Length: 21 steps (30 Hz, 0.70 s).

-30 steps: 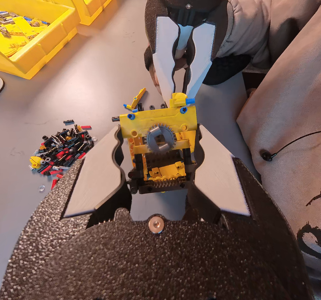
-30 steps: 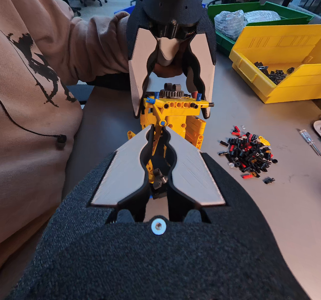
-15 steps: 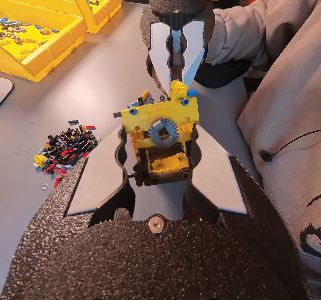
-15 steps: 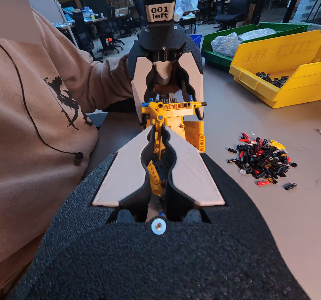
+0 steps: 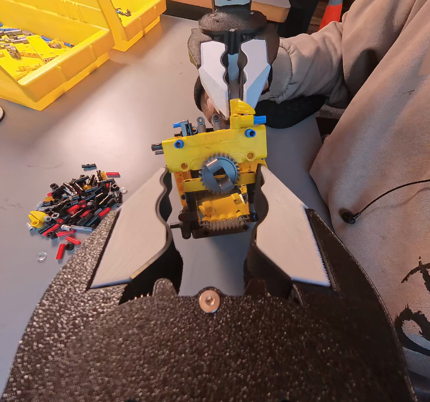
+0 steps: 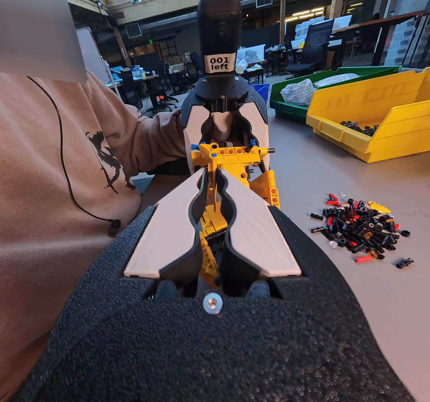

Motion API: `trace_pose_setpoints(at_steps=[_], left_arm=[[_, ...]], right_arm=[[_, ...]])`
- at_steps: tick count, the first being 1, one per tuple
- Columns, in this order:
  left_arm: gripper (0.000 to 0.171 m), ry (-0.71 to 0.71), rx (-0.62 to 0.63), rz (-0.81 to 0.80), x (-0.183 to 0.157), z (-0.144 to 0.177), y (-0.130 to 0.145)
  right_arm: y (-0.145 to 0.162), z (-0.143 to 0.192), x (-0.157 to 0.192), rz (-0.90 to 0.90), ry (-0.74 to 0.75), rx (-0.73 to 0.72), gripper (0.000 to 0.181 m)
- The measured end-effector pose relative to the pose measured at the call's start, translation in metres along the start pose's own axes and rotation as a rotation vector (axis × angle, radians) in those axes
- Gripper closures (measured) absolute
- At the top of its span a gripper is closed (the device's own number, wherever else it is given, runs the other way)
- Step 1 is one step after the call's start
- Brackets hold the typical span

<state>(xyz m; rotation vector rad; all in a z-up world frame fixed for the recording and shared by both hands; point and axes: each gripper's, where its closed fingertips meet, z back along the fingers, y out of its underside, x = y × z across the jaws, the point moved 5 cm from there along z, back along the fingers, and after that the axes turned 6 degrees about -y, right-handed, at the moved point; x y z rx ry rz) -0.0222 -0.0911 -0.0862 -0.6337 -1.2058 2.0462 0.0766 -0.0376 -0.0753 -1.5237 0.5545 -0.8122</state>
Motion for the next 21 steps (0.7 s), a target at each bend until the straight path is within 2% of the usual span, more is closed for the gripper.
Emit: trace_pose_setpoints(at_steps=[3, 6, 8, 10, 15, 21], left_arm=[[0.1, 0.004, -0.007, 0.008, 0.0, 0.001, -0.001], [0.101, -0.001, 0.01, -0.002, -0.001, 0.001, 0.001], [0.101, -0.005, 0.015, -0.004, -0.002, 0.002, 0.002], [0.101, -0.011, 0.019, -0.018, -0.004, 0.001, 0.001], [0.101, -0.018, 0.029, -0.035, -0.007, 0.0, 0.0], [0.102, 0.005, 0.048, -0.077, -0.012, 0.0, 0.001]], right_arm=[[0.0, 0.001, -0.001, -0.019, -0.013, -0.028, 0.177], [0.004, -0.003, 0.0, -0.03, -0.031, 0.046, 0.176], [0.003, -0.005, 0.002, 0.045, 0.009, 0.114, 0.175], [-0.001, -0.006, 0.004, 0.102, 0.051, 0.16, 0.164], [-0.006, -0.007, 0.008, 0.184, 0.074, 0.226, 0.165], [-0.009, -0.014, 0.015, 0.271, -0.043, 0.322, 0.17]])
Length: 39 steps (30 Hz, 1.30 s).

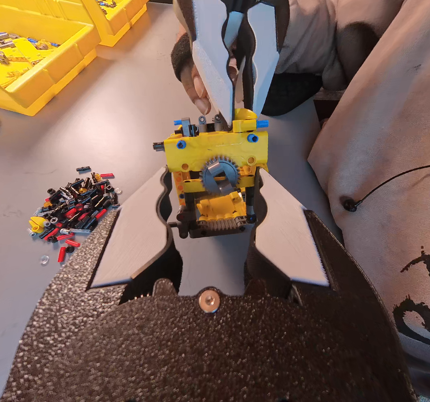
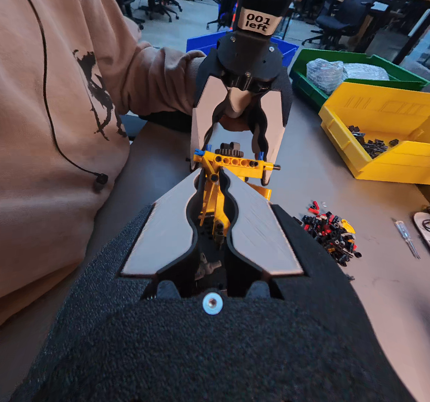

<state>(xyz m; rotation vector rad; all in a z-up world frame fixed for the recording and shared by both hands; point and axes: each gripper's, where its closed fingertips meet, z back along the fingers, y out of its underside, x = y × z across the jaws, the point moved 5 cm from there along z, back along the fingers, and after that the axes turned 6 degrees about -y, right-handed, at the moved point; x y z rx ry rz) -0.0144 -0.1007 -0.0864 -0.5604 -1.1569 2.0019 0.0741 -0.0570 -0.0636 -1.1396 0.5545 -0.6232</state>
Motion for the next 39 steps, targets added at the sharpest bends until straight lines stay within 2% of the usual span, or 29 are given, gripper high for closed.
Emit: trace_pose_setpoints(at_steps=[4, 8, 15, 16, 17, 18, 19, 20, 23, 25, 27, 29, 32, 35, 37, 39], left_arm=[[0.101, 0.024, -0.003, 0.001, -0.002, 0.001, 0.002], [0.101, 0.034, -0.023, 0.028, 0.0, 0.003, 0.002], [0.102, 0.052, -0.059, 0.06, 0.004, 0.003, 0.004], [0.102, 0.037, -0.044, 0.043, 0.006, 0.005, 0.007], [0.103, 0.013, -0.028, 0.045, 0.01, 0.011, 0.011], [0.103, -0.005, -0.016, 0.053, 0.016, 0.016, 0.018], [0.103, -0.021, -0.01, 0.059, 0.02, 0.019, 0.023], [0.103, -0.023, -0.009, 0.061, 0.022, 0.018, 0.025], [0.103, 0.009, -0.021, 0.045, 0.018, 0.013, 0.018], [0.103, 0.012, -0.025, 0.039, 0.015, 0.012, 0.017], [0.103, 0.013, -0.031, 0.048, 0.014, 0.014, 0.018], [0.102, 0.021, -0.045, 0.045, 0.013, 0.016, 0.017], [0.102, 0.038, -0.087, 0.057, 0.013, 0.019, 0.014], [0.102, 0.047, -0.098, 0.073, 0.014, 0.02, 0.014], [0.102, 0.04, -0.089, 0.061, 0.014, 0.018, 0.016], [0.103, 0.037, -0.092, 0.059, 0.014, 0.018, 0.016]], right_arm=[[-0.004, -0.003, -0.003, 0.027, -0.092, 0.013, 0.176], [0.0, -0.003, -0.008, -0.038, -0.103, -0.111, 0.176], [0.002, 0.0, -0.011, -0.066, -0.074, -0.176, 0.176], [0.0, 0.003, -0.011, -0.072, -0.073, -0.214, 0.175], [-0.013, 0.022, -0.014, -0.116, -0.08, -0.355, 0.177], [-0.019, 0.041, -0.019, -0.101, -0.025, -0.391, 0.177], [-0.015, 0.048, -0.021, -0.044, 0.04, -0.306, 0.177], [-0.014, 0.048, -0.019, -0.037, 0.048, -0.299, 0.177], [-0.005, 0.042, -0.022, -0.102, 0.048, -0.32, 0.176], [-0.005, 0.056, -0.034, -0.14, 0.083, -0.353, 0.175], [0.003, 0.069, -0.047, -0.148, 0.168, -0.291, 0.175], [0.022, 0.078, -0.056, -0.168, 0.24, -0.149, 0.175], [0.075, 0.088, -0.063, -0.233, 0.331, 0.215, 0.174], [0.121, 0.086, -0.058, -0.311, 0.327, 0.465, 0.175], [0.14, 0.081, -0.055, -0.329, 0.312, 0.561, 0.175], [0.136, 0.079, -0.057, -0.325, 0.314, 0.532, 0.171]])
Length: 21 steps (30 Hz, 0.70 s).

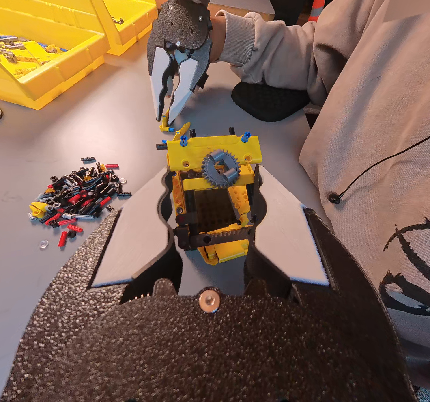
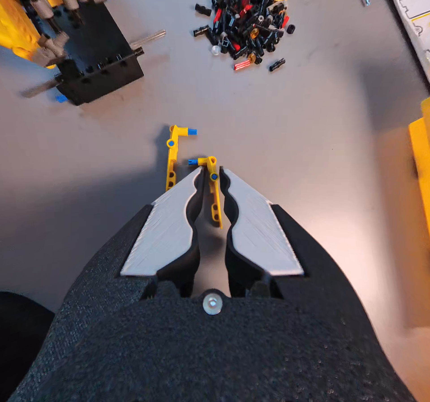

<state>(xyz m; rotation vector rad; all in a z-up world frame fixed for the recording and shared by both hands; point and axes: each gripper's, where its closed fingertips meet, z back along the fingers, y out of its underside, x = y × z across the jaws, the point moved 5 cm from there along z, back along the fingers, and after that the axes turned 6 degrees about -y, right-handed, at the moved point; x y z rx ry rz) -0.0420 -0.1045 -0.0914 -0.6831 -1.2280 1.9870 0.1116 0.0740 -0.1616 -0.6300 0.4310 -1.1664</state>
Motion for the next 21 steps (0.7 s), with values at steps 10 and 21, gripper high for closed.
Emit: trace_pose_setpoints(at_steps=[10, 21], left_arm=[[0.103, 0.021, -0.026, -0.019, -0.006, -0.007, -0.003], [0.103, 0.104, -0.07, -0.051, -0.022, -0.008, -0.008]], right_arm=[[-0.07, 0.027, 0.04, 0.096, -0.132, -0.376, 0.125], [-0.134, -0.033, 0.103, 0.35, -0.183, -0.35, 0.126]])
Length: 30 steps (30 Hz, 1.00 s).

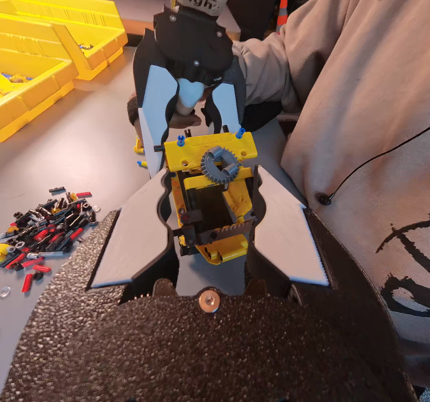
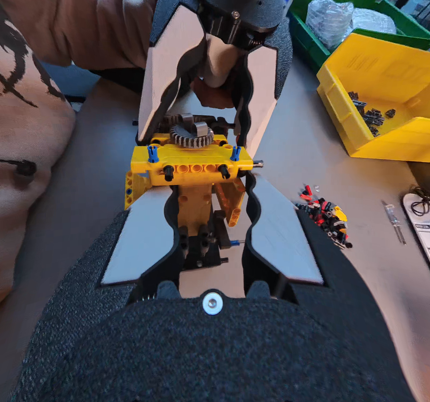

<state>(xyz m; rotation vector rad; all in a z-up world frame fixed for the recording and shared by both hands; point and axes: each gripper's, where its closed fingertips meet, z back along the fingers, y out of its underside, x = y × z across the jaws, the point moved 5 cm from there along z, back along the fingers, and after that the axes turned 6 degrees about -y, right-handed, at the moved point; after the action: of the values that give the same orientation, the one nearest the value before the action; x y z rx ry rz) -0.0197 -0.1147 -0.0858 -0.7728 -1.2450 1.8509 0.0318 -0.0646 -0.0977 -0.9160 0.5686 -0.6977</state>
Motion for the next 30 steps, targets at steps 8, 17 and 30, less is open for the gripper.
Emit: trace_pose_setpoints(at_steps=[8, 17, 30], left_arm=[[0.094, -0.034, -0.242, 0.023, 0.005, 0.042, -0.032], [0.089, -0.201, -0.151, 0.069, 0.037, 0.032, -0.005], [0.091, -0.335, -0.01, 0.0, 0.046, 0.004, 0.017]], right_arm=[[-0.002, 0.045, -0.01, -0.217, 0.08, -0.137, 0.147], [-0.037, 0.133, -0.017, -0.181, 0.423, -0.17, 0.174], [0.113, 0.295, -0.065, -0.55, 1.204, 0.303, 0.175]])
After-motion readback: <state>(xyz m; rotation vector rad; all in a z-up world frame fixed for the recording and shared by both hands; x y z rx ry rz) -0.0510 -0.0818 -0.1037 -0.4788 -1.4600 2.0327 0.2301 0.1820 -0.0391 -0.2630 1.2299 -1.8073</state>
